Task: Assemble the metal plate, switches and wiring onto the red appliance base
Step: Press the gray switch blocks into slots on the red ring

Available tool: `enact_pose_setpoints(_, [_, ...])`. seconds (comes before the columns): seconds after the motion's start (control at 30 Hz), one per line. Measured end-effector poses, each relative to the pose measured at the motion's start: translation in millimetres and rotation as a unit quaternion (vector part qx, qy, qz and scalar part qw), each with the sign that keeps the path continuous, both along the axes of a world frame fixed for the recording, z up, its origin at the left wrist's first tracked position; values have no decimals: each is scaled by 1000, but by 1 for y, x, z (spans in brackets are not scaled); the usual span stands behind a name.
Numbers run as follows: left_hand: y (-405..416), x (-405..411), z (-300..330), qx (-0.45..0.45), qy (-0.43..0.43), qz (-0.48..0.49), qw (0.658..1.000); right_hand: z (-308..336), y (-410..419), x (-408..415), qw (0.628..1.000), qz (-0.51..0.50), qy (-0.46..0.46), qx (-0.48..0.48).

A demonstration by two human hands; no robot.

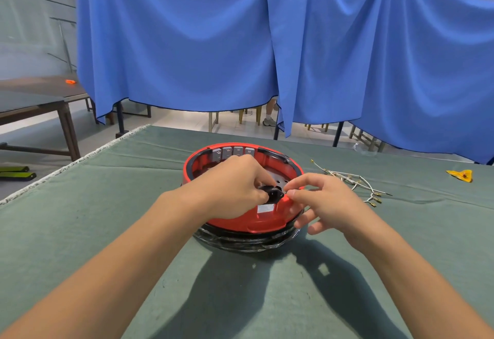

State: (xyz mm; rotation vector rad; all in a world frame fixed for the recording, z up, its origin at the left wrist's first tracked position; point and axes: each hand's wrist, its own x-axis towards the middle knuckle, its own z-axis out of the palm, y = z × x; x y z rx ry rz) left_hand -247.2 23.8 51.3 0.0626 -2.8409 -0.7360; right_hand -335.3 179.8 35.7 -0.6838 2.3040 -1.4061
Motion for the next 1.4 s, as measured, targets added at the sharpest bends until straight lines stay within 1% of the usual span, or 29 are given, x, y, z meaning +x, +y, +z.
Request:
enact_pose_setpoints(0.13, [2, 0, 1, -33, -11, 18, 999, -2, 1, -2, 999, 18, -32, -11])
enact_pose_setpoints(0.37, [16, 0, 1, -160, -48, 54, 984, -4, 1, -5, 999, 19, -33, -20])
enact_pose_setpoints(0.5, [20, 3, 1, -196, -66, 54, 977, -5, 2, -7, 999, 22, -35, -24])
enact_pose_setpoints(0.73, [22, 3, -1, -235, -20, 94, 967, -6, 3, -9, 999, 34, -29, -30])
enact_pose_setpoints(0.87, [19, -1, -7, -248, 8, 85, 965, -10, 1, -10, 999, 49, 11, -13])
enact_pose_setpoints(1.0, [9, -3, -16, -242, 38, 71, 967, -21, -4, -6, 997, 73, 21, -5])
enact_pose_setpoints(1.13, [4, -4, -24, -237, 77, 77, 965, -31, -8, -9, 997, 68, 47, -10])
enact_pose_setpoints(1.27, [3, -6, -28, -258, 116, 79, 956, -35, -10, -11, 996, 67, 49, -16])
enact_pose_setpoints(1.4, [4, -9, -33, -280, 135, 92, 946, -39, -11, -11, 996, 68, 57, -13])
